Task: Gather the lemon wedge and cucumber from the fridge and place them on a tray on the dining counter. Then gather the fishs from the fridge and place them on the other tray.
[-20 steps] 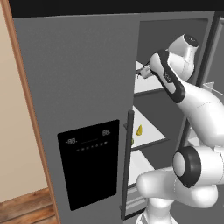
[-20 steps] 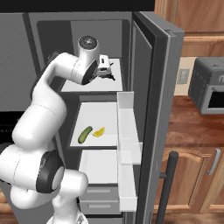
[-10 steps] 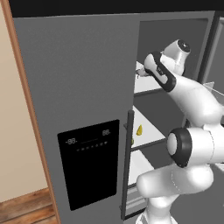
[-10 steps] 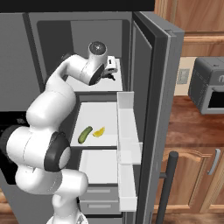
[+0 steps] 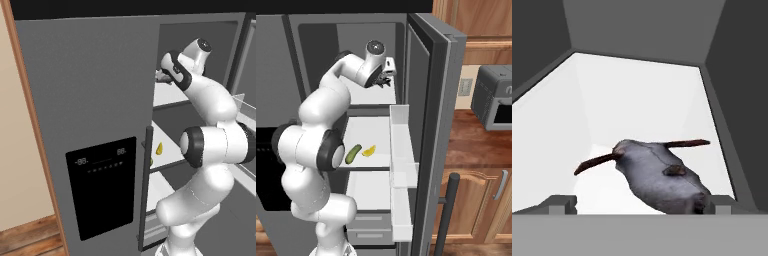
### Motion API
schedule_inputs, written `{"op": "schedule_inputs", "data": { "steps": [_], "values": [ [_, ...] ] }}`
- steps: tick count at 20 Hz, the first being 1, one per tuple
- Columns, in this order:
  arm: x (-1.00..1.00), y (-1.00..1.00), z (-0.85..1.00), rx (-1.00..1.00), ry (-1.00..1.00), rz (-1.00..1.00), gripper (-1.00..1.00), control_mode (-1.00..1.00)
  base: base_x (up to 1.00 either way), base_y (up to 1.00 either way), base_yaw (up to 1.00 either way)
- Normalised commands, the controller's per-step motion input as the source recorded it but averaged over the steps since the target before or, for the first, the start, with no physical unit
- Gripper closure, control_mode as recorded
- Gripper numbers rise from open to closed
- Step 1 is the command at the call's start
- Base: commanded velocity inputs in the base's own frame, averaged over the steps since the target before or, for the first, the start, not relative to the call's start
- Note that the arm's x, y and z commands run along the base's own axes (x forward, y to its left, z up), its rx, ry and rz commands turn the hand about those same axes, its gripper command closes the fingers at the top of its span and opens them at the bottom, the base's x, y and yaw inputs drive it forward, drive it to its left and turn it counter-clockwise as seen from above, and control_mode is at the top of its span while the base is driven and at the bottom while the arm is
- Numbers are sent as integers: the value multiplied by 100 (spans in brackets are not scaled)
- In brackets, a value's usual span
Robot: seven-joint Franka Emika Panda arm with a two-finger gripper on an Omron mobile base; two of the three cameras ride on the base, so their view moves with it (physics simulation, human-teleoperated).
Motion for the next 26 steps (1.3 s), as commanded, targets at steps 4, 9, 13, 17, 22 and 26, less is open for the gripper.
{"op": "schedule_inputs", "data": {
  "steps": [4, 9, 13, 17, 22, 26],
  "values": [
    [35, -4, -3, 0, 1, 0, -100, -100, 0, 0, 0],
    [31, 0, -29, -1, 0, 5, -100, -100, 0, 0, 0],
    [23, 0, -49, -1, 2, 10, -100, -100, 0, 0, 0],
    [8, 0, -67, -2, 6, 11, -100, -100, 0, 0, 0],
    [-4, 0, -67, -2, 12, 9, -100, -100, 0, 0, 0],
    [-22, 0, -97, -6, 10, 8, -100, -100, 0, 0, 0]
  ]
}}
